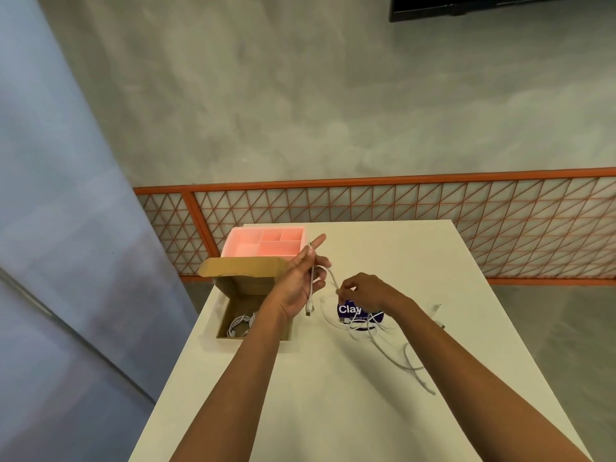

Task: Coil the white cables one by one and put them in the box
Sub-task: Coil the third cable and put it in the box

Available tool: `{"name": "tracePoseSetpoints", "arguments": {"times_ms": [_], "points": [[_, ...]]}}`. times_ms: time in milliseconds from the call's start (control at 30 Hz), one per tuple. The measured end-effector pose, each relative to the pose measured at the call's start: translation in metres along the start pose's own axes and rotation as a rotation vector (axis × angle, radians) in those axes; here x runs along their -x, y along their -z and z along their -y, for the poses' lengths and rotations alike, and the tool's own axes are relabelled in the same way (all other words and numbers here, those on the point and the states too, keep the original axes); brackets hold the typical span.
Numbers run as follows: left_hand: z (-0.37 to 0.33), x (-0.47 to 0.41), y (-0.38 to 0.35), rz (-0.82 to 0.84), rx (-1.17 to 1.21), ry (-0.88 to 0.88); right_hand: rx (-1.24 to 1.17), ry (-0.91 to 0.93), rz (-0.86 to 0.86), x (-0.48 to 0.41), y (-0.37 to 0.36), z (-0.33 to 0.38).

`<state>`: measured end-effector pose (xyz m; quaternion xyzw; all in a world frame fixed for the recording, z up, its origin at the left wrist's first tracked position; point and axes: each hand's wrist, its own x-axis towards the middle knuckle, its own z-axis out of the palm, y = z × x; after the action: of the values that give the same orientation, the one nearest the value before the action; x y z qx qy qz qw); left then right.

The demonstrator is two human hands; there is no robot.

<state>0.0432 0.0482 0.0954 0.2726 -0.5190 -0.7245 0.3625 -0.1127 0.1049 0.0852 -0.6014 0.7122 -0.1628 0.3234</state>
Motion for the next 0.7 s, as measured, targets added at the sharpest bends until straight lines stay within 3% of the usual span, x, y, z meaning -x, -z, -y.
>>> {"name": "tracePoseSetpoints", "arguments": {"times_ms": [167, 367, 533, 700], "points": [[0.014, -0.008, 0.005, -0.093, -0.248, -0.019, 0.093, 0.100, 0.140, 0.005, 0.006, 0.019], [0.019, -0.005, 0.003, -0.088, -0.522, 0.027, 0.152, 0.190, 0.154, 0.015, 0.030, 0.044], [0.021, -0.005, 0.001, -0.065, -0.577, 0.138, 0.010, 0.204, -0.187, 0.006, 0.046, 0.042], [0.004, -0.001, -0.005, 0.112, -0.249, 0.217, -0.144, 0.207, -0.358, -0.002, 0.044, 0.033]]}}
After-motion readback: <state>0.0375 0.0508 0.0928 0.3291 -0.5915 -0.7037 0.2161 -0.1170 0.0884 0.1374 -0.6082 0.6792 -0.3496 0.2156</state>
